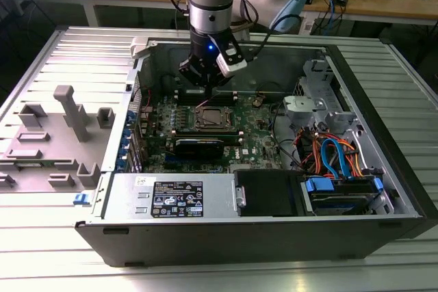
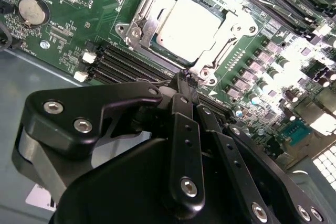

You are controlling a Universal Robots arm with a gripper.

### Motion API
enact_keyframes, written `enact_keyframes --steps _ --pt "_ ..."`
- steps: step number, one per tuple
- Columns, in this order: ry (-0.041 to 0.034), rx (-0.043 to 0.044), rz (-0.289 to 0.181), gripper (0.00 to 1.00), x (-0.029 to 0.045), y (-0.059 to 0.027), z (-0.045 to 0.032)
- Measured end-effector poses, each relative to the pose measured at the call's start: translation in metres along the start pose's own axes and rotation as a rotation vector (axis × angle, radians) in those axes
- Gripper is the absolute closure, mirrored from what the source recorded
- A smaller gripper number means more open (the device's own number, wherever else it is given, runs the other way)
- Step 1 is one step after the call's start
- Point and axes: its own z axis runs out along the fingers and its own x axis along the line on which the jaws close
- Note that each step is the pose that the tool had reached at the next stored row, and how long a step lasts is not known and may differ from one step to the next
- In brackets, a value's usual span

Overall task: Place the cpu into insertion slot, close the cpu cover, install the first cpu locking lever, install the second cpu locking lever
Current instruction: 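Install the first cpu locking lever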

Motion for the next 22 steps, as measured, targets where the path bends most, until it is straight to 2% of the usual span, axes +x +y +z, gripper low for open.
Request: enact_keyframes --steps 3,6,7,8,19,22 --pt "-0.0001 -0.0001 0.004 0.89 -0.0011 0.0004 0.0007" --pt "0.0 -0.0006 0.004 0.89 -0.0019 0.0074 0.0035" --pt "0.0003 -0.0005 0.004 0.89 -0.0043 0.0088 0.0056" --pt "0.0006 -0.0004 0.004 0.89 -0.01 0.0098 0.008" --pt "0.0005 -0.0005 0.005 0.89 -0.0212 0.0097 0.0142" --pt "0.0005 -0.0005 0.006 0.89 -0.022 0.0097 0.0159"
